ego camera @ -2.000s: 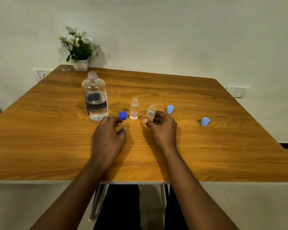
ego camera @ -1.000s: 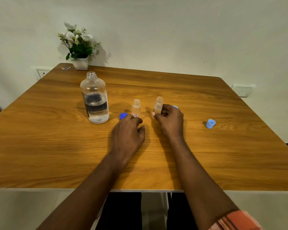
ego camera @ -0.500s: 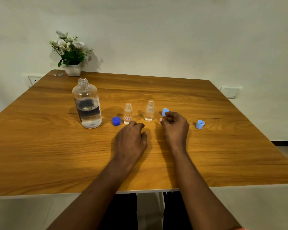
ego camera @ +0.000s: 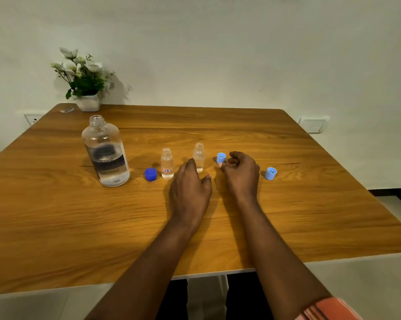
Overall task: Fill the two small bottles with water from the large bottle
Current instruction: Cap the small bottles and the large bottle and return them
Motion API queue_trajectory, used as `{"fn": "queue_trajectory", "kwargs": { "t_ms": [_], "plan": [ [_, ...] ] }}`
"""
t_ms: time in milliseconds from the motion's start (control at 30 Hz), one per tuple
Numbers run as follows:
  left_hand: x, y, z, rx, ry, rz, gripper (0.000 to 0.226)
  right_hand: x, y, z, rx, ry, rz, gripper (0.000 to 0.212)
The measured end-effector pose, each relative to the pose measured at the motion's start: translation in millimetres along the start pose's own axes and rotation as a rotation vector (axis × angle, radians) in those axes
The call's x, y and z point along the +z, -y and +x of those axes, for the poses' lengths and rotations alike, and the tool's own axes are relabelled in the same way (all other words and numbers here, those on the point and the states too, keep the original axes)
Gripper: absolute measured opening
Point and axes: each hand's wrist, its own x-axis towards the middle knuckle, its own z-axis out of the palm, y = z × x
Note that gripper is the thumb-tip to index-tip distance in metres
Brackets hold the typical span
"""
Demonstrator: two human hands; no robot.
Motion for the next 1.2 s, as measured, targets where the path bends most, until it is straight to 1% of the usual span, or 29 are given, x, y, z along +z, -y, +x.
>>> {"fn": "queue_trajectory", "kwargs": {
  "t_ms": [300,467,567,700,867,1033,1200],
  "plan": [
    [15,-5,20,-0.087,-0.073,-0.084,0.036,10,-2,20,0.02,0.055,-0.054,0.046],
    [18,-4,27,-0.104,-0.11,-0.119,0.029,11,-3,26,-0.01,0.068,-0.108,0.034],
    [18,-3,31,-0.114,-0.123,-0.149,0.026,12,-2,26,-0.028,0.069,-0.128,0.033],
    [15,-4,32,-0.106,-0.116,-0.199,0.023,11,-3,24,-0.035,0.08,-0.133,0.034],
    [13,-4,30,-0.085,-0.106,-0.254,0.021,5,-3,16,-0.053,0.102,-0.13,0.031],
    [10,-4,27,-0.065,-0.062,-0.271,0.018,-1,0,1,-0.1,0.101,-0.135,0.019],
    [10,-1,25,-0.014,-0.032,-0.263,0.017,-8,-3,-8,-0.125,0.118,-0.082,0.03]
  ]
}}
